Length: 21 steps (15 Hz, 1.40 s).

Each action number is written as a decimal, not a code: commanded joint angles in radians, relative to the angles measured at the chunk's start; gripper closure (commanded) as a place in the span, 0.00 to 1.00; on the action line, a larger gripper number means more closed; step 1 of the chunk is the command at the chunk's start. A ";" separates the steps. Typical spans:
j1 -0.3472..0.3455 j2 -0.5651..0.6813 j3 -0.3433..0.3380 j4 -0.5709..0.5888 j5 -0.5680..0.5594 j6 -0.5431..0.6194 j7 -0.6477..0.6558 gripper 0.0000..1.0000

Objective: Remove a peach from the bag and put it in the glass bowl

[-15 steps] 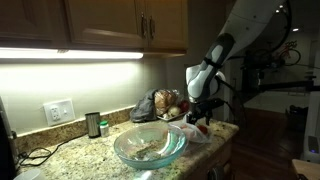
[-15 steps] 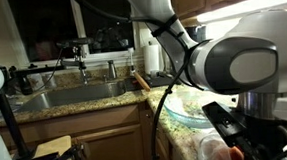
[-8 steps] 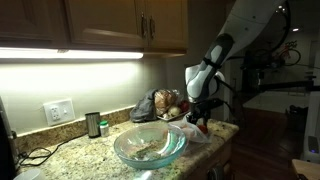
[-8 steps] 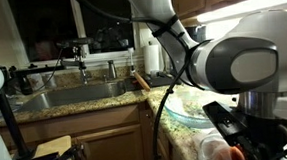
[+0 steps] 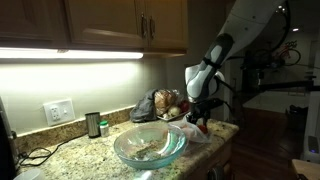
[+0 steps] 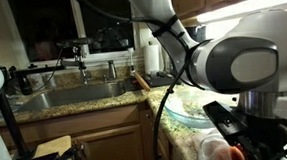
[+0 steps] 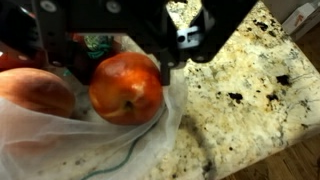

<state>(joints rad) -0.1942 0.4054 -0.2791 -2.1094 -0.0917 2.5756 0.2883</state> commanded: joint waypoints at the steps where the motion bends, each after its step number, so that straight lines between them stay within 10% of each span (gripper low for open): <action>1: 0.003 -0.014 -0.005 -0.010 0.007 0.022 -0.019 0.57; 21: 0.014 -0.030 -0.006 -0.017 0.004 0.027 -0.017 0.57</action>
<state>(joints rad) -0.1868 0.4049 -0.2790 -2.1076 -0.0917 2.5794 0.2828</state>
